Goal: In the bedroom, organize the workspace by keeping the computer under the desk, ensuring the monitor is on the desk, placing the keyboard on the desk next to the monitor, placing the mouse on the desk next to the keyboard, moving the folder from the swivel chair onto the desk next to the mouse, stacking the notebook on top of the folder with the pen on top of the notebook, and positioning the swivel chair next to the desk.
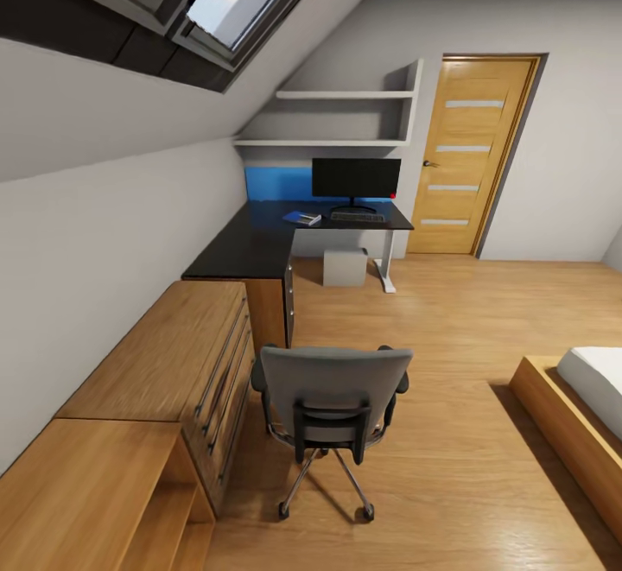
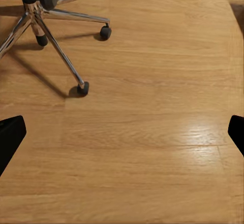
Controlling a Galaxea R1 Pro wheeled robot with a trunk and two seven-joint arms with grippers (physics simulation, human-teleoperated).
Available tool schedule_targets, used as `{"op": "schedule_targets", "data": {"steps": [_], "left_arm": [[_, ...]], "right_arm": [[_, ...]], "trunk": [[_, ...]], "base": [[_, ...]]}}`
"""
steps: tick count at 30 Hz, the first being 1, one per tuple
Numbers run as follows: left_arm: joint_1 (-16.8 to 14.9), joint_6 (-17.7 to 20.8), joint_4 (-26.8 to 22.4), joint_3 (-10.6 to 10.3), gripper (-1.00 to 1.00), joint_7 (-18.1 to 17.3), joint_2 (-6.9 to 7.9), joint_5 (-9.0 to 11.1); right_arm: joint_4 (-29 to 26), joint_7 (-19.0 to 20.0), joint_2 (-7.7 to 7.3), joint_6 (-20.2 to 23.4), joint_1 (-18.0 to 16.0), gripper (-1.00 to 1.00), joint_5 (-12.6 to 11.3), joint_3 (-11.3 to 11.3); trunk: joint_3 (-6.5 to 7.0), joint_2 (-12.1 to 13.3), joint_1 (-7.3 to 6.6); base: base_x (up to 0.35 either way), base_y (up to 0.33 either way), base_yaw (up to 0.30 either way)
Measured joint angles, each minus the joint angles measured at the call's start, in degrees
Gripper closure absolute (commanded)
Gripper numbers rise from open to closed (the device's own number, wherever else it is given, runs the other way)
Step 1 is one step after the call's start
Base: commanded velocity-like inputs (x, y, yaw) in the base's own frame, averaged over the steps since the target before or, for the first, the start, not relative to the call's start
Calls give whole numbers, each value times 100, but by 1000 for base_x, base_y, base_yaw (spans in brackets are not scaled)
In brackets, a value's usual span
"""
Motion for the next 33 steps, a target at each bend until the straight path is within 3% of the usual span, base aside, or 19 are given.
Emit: {"op": "schedule_targets", "data": {"steps": [5, 6, 7, 13, 18, 22, 24, 27, 29, 31, 33], "left_arm": [[0, 14, -160, 1, -100, 4, -1, 80], [-86, 775, -903, 5, -100, 226, 39, 76], [-482, 1136, -1070, 0, -100, 349, 51, 54], [-1130, 2141, -1180, 3, -100, 534, 22, 43], [-1519, 2375, -1187, 1, -100, 552, -149, 52], [-1583, 2391, -1051, 2, -100, 548, -190, 66], [-1611, 2309, -611, 0, -100, 547, -201, 47], [-1620, 2119, -428, 3, -100, 552, -187, 38], [-1622, 2015, -367, 4, -100, 555, -177, 28], [-1624, 1931, -324, 6, -100, 554, -169, 45], [-1625, 1901, -310, 5, -100, 554, -172, 49]], "right_arm": [[-4, 0, 0, 53, 0, -100, -6, -4], [-70, -37, -37, 73, -17, -100, -15, -20], [-80, -44, -59, 77, -31, -100, -15, -19], [-95, -52, -103, 127, -367, -100, -15, -21], [-96, -47, -97, 393, -893, -100, -32, -20], [-81, -37, -109, 495, -995, -100, -41, -29], [-47, -32, -128, 540, -1041, -100, -41, -37], [-38, -32, -146, 549, -1054, -100, -34, -41], [-34, -35, -199, 552, -1059, -100, -33, -45], [-28, -34, -380, 553, -1062, -100, -48, -60], [-26, -31, -445, 551, -1063, -100, -38, -45]], "trunk": [[-90, -201, 110], [-109, -242, 132], [-125, -281, 154], [-233, -522, 286], [-322, -723, 396], [-396, -884, 484], [-432, -964, 528], [-486, -1085, 594], [-522, -1165, 638], [-558, -1245, 681], [-594, -1326, 725]], "base": [[0, 0, 0], [0, 0, 0], [0, 0, 0], [0, 0, 0], [0, 0, 0], [0, 0, 0], [0, 0, 0], [0, 0, 0], [0, 0, 0], [0, 0, 0], [0, 0, 0]]}}
